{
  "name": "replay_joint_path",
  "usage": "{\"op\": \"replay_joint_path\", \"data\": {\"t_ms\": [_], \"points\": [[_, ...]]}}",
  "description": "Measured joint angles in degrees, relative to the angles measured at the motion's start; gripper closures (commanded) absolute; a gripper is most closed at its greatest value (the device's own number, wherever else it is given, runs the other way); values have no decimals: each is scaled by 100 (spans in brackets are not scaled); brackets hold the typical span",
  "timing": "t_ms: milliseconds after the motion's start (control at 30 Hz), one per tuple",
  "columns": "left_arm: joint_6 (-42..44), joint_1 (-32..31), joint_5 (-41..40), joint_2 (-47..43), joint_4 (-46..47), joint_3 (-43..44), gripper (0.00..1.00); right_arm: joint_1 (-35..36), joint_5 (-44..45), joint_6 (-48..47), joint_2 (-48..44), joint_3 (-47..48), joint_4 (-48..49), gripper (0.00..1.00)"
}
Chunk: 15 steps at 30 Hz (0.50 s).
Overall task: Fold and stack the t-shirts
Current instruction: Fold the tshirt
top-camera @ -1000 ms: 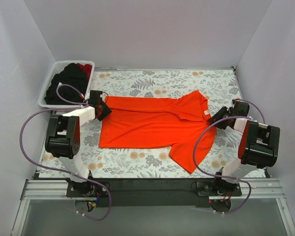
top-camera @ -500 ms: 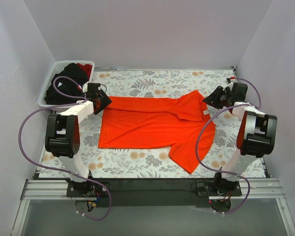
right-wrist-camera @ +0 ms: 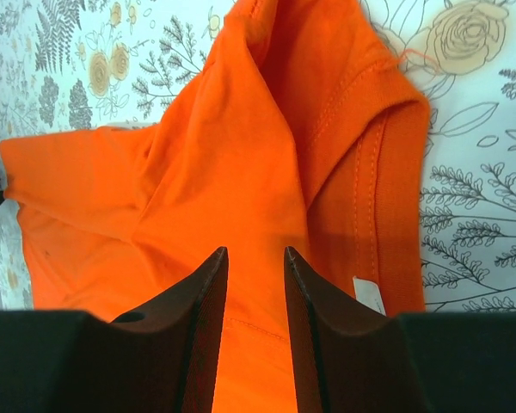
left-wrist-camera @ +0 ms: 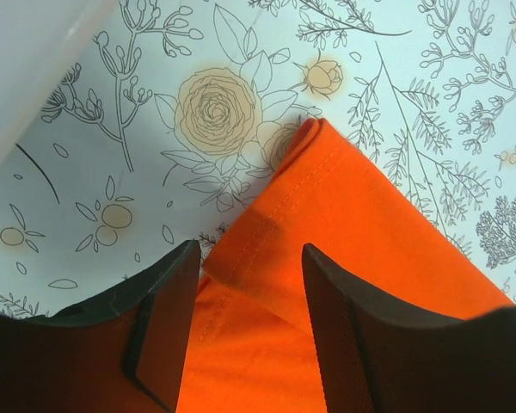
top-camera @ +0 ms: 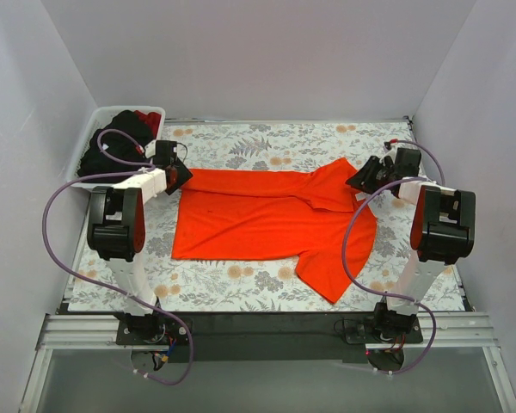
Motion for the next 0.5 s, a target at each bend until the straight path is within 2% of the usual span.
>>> {"op": "replay_joint_path", "data": {"t_ms": [300,433,500], "points": [[2,11,4,153,-2,35,73,2,9,-114,0,-81,-26,61],[-15,11,13,166,-26,35,89,2,9,-157,0,-105,-28,61],[-9,11,17,166,-35,35,93,2,11,-168,0,-122,-31,61]]}}
